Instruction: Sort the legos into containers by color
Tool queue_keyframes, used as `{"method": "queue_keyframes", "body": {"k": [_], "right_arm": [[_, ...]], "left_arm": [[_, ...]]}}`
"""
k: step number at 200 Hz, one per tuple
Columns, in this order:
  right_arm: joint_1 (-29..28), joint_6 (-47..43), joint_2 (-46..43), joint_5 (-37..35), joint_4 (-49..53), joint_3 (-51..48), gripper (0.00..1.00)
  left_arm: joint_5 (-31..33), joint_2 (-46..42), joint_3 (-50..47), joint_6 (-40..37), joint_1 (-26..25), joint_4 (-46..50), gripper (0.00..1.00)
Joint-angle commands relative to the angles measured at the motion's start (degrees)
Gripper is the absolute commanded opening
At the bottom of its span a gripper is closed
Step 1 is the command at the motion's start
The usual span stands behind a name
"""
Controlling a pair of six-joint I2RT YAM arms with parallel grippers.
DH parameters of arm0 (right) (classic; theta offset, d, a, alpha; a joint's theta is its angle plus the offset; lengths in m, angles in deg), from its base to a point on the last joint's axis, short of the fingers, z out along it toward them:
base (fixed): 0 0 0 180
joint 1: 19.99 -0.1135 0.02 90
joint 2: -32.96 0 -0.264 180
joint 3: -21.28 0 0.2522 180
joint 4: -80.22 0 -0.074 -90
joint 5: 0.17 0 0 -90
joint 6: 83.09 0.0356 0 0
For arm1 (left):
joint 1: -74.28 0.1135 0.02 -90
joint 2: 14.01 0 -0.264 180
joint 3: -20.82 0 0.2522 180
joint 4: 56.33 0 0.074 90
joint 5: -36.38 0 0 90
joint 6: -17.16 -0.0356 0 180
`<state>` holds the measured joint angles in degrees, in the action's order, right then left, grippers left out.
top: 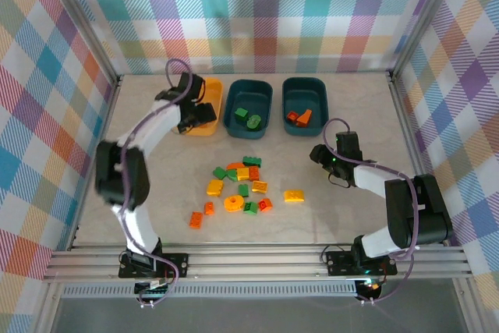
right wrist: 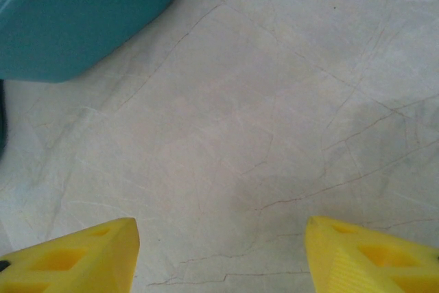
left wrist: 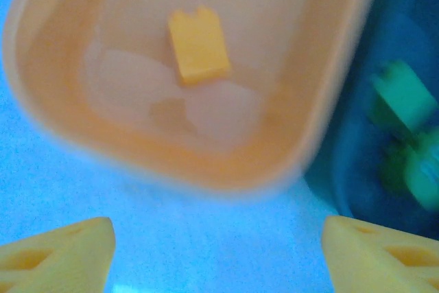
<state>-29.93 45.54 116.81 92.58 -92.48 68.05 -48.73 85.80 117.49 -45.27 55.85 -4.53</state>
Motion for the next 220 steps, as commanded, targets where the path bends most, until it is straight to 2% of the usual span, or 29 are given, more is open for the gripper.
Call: {"method": "queue_keyframes", "body": {"k": [1,28,72,125,191,220], "right_arm": [[-0.35,0.82,0.48,1.38,-1.09,0.84,0.65],[-0.35,1.42,0.94,2.37,-1.54,0.83,0.65],[-0.36,1.62,1.18,3.05,-1.78,0.83,0.65],[-0.36,1.53,0.96,2.93,-1.63,0.66,0.65],[-0.35,1.64,1.21,2.98,-1.65,0.65,0.65],[-0.35,1.61,1.05,3.06,-1.58,0.65,0.65]], "left_arm": [[-0.69,-9.53,-11.55,2.68,-7.50,-3.56,0.78],[5.33,-16.91,-24.40,4.79,-15.64,-0.21,0.77],[2.71,-21.94,-37.34,7.51,-19.47,-2.96,0.77],[2.15,-19.59,-36.40,3.65,-20.31,-6.28,0.77],[-1.97,-18.86,-38.15,4.02,-20.30,-8.64,0.71],[-2.51,-16.77,-38.44,3.73,-20.32,-9.35,0.65]]}}
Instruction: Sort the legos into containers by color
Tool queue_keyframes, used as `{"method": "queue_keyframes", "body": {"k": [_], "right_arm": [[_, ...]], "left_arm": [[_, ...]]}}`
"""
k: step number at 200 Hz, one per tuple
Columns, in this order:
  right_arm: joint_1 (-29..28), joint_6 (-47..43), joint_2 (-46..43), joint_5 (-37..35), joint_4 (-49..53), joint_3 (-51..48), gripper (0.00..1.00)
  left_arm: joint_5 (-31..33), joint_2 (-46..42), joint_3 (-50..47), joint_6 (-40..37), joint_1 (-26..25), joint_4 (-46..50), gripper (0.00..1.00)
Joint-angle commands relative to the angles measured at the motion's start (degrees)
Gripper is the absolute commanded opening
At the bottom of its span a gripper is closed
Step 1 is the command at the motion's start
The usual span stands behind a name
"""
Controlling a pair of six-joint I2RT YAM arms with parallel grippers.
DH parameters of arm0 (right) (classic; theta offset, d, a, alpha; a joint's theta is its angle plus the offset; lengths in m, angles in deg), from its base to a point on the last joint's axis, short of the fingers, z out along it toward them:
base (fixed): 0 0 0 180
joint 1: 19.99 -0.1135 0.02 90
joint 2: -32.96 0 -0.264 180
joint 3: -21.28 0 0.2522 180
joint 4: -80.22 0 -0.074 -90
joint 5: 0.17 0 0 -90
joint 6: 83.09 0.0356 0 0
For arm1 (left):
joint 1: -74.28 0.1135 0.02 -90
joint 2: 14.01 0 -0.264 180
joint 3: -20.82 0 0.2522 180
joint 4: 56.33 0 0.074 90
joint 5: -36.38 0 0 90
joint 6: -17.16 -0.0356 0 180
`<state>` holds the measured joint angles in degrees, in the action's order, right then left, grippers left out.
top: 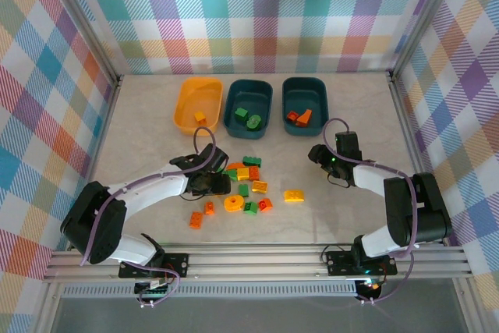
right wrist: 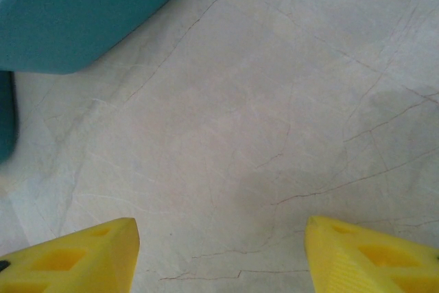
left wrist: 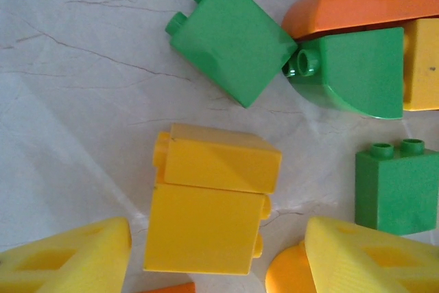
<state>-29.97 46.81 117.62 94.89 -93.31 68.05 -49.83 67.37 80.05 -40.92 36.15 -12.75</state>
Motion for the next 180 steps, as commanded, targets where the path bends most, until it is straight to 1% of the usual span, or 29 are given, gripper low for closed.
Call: {"method": "queue_keyframes", "body": {"k": [1,49,67,86,105,143,164,180], "right_arm": [[-0.31,0.30,0.24,0.74,-0.69,0.65,0.65],[-0.35,0.27,0.06,0.61,-0.62,0.60,0.65],[-0.31,0.27,0.14,0.65,-0.55,0.64,0.65],[-0.31,0.25,0.16,0.65,-0.55,0.60,0.65],[-0.31,0.26,0.14,0.73,-0.65,0.63,0.65],[-0.35,0.18,0.15,1.07,-0.66,0.72,0.65],[-0.31,0.02,0.15,1.38,-0.72,0.79,0.65],[-0.39,-0.17,0.09,2.08,-1.22,0.81,0.65]], "left_arm": [[-1.42,1.71,-0.96,-0.63,-0.63,-1.19,0.65],[1.12,4.39,-0.74,-0.81,-0.63,-0.22,0.52],[2.27,4.36,-0.40,-0.72,-0.63,0.57,0.39],[2.67,2.64,0.35,-0.74,-0.63,1.47,0.31],[3.20,0.40,2.58,-1.12,-0.61,4.42,0.29],[2.78,-5.39,8.76,-2.77,-0.63,9.07,0.27],[4.96,-6.10,13.10,-4.33,-0.39,10.72,0.27],[7.22,-4.82,16.55,-5.60,1.18,11.05,0.27]]}}
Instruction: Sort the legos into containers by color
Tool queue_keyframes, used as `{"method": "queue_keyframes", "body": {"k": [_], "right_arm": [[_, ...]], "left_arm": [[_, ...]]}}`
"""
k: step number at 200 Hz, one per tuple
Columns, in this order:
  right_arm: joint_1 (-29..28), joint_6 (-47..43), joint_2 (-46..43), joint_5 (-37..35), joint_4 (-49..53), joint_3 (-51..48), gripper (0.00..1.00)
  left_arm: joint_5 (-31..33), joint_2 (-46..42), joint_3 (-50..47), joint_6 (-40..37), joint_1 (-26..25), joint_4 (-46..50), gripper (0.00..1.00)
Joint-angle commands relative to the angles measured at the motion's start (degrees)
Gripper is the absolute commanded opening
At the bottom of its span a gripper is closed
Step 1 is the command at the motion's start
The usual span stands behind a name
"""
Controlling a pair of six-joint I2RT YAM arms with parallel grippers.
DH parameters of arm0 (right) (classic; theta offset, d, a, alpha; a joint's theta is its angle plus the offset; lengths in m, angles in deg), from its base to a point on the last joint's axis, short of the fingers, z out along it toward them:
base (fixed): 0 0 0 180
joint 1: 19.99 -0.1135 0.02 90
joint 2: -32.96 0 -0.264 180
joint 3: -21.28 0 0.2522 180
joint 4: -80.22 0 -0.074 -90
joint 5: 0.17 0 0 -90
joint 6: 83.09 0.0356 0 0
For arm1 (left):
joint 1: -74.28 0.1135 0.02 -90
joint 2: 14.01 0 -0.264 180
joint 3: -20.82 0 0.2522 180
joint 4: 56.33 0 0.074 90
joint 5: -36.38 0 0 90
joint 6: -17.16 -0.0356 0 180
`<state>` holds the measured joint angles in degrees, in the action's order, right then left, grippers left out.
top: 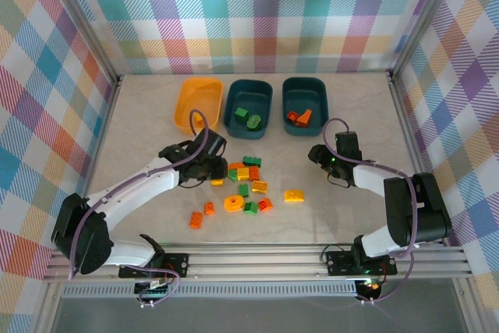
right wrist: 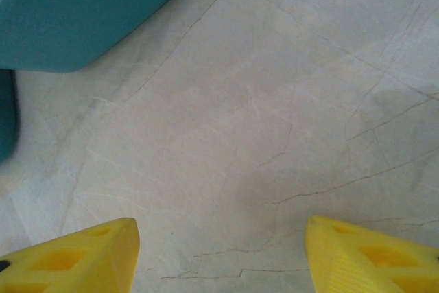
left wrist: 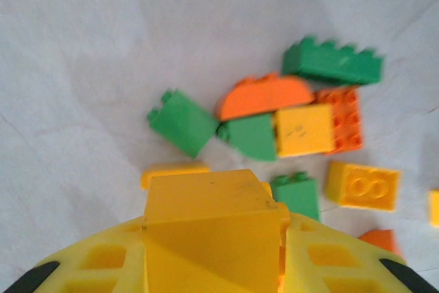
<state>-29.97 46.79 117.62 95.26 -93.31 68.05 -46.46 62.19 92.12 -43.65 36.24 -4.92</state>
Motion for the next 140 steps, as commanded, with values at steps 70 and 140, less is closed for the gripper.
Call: {"method": "queue_keyframes", "body": {"k": [70,140], "right_arm": [[-1.79,-1.40,-0.58,6.38,-4.52,0.32,0.64],[-17.26,-12.65,-1.44,3.08,0.06,6.69,0.64]], "left_arm": [[-2.59,19.62,23.45,-3.78,21.43,-1.22,0.27],[-6.22,47.37,56.39,-6.58,26.50,10.78,0.26]]}}
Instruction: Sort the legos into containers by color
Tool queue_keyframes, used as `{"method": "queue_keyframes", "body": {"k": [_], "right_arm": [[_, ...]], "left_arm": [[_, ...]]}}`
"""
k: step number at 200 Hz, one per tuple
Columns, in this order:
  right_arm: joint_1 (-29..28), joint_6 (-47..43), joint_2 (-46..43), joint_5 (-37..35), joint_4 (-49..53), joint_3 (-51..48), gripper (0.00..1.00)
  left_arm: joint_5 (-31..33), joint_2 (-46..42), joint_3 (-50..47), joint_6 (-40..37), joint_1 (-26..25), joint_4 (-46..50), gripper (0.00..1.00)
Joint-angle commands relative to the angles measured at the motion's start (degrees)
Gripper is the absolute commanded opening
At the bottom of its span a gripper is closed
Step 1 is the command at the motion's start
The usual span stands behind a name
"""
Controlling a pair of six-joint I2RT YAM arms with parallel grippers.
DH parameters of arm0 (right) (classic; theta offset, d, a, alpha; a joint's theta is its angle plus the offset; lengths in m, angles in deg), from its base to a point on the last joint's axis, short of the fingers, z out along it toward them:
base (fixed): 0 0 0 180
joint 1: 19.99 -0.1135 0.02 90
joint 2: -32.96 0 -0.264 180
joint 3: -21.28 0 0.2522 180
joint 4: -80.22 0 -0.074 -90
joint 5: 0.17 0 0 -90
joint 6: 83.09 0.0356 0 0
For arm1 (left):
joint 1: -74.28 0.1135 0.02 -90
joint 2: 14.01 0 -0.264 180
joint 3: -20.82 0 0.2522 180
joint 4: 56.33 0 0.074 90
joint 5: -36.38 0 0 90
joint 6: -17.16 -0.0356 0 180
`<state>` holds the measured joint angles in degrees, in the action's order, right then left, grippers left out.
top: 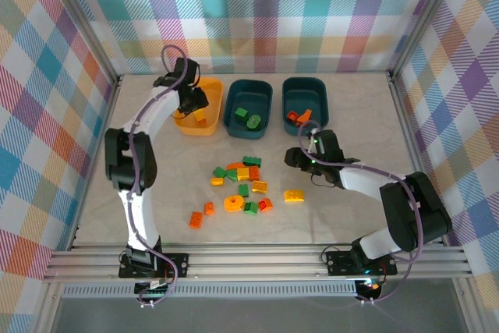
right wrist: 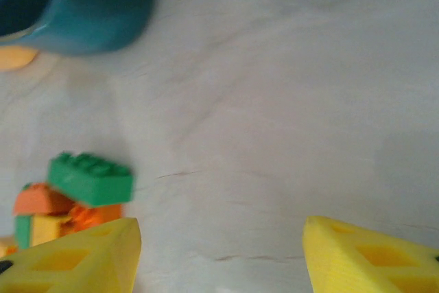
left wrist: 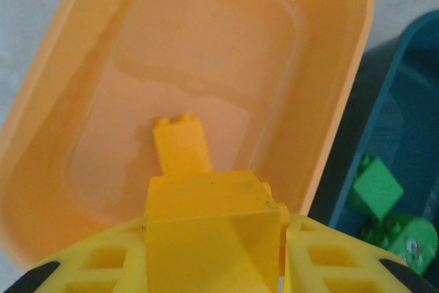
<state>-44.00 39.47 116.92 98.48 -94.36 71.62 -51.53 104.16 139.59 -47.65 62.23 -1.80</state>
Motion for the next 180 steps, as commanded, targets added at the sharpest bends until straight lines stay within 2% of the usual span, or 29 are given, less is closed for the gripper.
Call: {"method": "queue_keyframes", "body": {"k": [1,39,66,107,129,153,180], "right_arm": [[-3.36,-5.40,-0.74,-0.13,1.17,3.22,0.63],[-5.14,-6.75,-0.03,-0.07,3.38,5.19,0.64],[-7.66,-8.90,2.07,0.43,7.37,8.97,0.65],[-14.22,-11.62,5.58,-3.63,16.95,16.40,0.66],[-16.71,-11.09,4.59,-10.47,21.79,17.56,0.66],[-17.47,-8.76,1.16,-15.61,27.31,16.77,0.66],[-17.47,-4.72,-5.26,-18.53,32.39,13.41,0.67]], "left_arm": [[-1.14,5.71,9.30,-2.63,0.53,7.83,0.27],[-1.39,14.52,18.27,-2.69,1.59,10.20,0.31],[-3.97,17.54,19.61,-2.34,1.72,9.73,0.37],[-4.85,18.08,19.89,-2.53,1.86,10.01,0.56],[-6.26,13.72,16.65,-2.36,1.84,8.62,0.70],[-9.37,4.01,8.18,0.07,1.83,3.41,0.79],[-13.50,-12.47,-12.12,5.25,0.73,-9.35,0.88]]}}
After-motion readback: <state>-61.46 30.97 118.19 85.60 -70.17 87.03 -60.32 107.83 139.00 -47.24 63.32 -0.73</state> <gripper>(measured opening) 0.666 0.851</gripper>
